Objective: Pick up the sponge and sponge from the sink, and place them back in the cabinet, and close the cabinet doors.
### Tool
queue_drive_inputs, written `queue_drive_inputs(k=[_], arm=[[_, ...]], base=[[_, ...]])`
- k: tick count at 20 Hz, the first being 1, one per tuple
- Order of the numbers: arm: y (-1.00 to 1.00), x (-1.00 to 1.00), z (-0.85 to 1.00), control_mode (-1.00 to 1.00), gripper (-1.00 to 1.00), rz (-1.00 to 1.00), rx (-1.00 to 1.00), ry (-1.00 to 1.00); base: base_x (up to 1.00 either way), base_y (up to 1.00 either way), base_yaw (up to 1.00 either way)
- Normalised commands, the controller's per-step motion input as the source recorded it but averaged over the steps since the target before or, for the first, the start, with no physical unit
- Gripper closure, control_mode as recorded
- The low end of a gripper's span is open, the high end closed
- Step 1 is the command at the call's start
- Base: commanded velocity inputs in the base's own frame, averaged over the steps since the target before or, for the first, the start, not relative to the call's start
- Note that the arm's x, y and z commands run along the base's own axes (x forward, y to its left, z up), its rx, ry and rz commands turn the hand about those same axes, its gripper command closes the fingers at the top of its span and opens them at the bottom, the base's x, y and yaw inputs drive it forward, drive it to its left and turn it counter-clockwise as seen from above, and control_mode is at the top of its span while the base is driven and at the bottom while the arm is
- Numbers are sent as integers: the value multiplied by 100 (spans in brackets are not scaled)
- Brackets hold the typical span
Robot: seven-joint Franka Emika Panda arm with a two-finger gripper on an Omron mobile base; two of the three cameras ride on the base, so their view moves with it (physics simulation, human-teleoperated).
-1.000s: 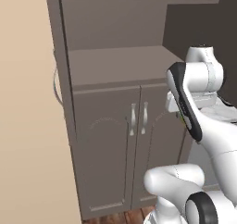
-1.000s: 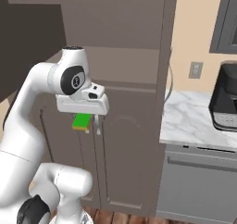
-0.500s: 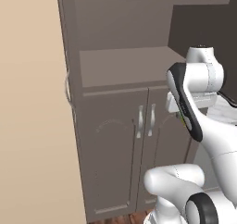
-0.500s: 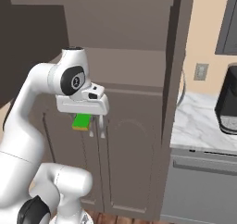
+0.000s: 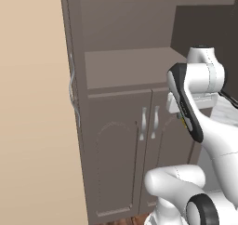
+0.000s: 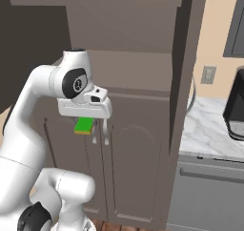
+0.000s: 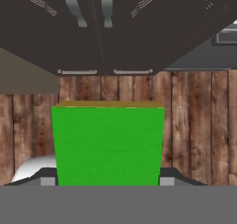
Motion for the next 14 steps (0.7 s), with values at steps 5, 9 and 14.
queue_drive_inputs(k=[5, 9, 14], arm=[[0, 0, 0, 100, 100, 0, 0, 0], [0, 0, 0, 100, 100, 0, 0, 0], [0, 0, 0, -100, 100, 0, 0, 0]], base=[[9, 1, 0], [0, 0, 0], [0, 0, 0]])
